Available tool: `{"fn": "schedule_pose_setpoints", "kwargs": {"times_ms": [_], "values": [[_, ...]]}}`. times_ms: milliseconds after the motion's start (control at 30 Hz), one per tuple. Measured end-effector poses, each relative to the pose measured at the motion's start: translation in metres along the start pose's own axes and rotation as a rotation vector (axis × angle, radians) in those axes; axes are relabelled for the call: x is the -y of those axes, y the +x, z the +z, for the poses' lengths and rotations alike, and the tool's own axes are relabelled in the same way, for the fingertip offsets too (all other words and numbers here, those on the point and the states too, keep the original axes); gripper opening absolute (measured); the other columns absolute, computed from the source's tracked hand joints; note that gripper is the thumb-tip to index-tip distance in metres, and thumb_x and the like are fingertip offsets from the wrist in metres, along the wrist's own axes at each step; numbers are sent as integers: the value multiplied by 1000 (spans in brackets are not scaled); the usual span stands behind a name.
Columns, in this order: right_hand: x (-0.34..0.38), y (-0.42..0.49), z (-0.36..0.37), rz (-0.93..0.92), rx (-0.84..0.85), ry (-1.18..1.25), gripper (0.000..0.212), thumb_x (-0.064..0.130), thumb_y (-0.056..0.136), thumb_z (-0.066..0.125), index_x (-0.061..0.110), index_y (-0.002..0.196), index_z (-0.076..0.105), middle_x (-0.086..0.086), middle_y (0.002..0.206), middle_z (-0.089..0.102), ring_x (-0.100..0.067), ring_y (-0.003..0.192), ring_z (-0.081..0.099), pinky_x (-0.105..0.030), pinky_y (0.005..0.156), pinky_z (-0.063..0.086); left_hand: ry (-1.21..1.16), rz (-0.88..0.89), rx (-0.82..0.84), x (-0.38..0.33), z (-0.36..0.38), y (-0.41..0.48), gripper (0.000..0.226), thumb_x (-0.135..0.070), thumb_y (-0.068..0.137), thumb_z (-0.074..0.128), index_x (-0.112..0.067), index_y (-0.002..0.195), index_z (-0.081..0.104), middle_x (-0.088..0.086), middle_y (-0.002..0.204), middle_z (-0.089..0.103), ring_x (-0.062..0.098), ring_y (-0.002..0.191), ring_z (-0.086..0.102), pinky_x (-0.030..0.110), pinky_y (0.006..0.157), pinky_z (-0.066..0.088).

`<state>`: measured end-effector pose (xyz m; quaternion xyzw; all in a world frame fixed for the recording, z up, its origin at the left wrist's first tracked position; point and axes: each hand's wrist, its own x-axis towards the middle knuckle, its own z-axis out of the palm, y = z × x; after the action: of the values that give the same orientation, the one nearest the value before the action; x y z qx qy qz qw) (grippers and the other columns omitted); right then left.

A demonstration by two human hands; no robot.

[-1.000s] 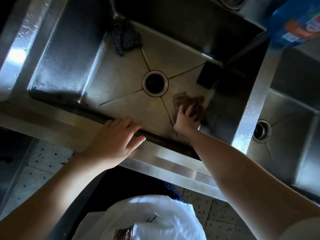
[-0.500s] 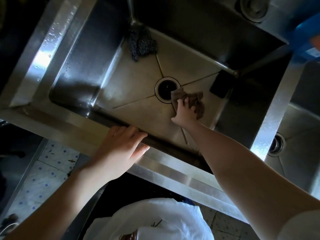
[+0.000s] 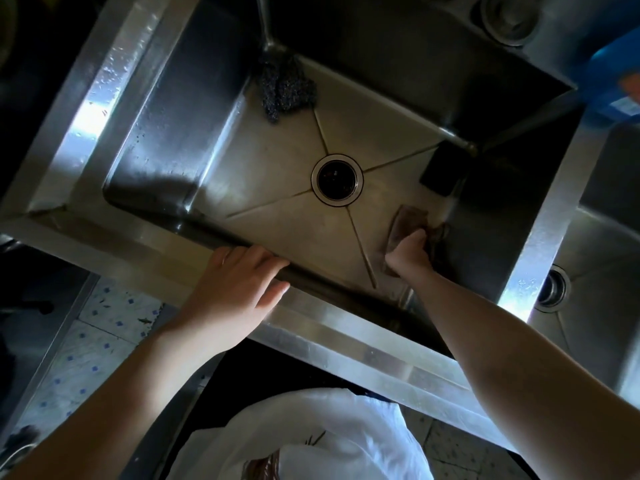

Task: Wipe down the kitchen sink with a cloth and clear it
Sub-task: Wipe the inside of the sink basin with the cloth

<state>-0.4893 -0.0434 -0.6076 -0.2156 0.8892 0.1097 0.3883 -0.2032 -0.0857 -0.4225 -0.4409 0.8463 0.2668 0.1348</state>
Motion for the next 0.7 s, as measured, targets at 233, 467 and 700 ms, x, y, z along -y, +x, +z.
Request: {"fn": "schedule_pose_setpoints", "kwargs": {"times_ms": [233,467,700], "values": [[55,23,-9,206,-21,92,102,33,75,70,2,147,4,-17,155,10,-39,139,21,-50,113,25,54,-1,-36,6,3,-6,43,-37,86,38,-12,105,68,6,93,65,31,80,62,51,88,41],[52,37,-34,18,-64,122,88,28,75,66,13,145,15,-6,154,19,-42,135,26,-52,110,29,47,10,-69,13,5,-5,42,-38,86,38,-15,106,66,3,94,65,29,80,61,47,85,40],[32,9,-17,-161,-35,-59,90,23,82,61,22,150,3,-1,159,7,-37,141,19,-54,114,16,49,24,-65,16,7,-5,43,-40,86,38,-14,107,66,4,96,64,31,86,62,52,90,38]]}}
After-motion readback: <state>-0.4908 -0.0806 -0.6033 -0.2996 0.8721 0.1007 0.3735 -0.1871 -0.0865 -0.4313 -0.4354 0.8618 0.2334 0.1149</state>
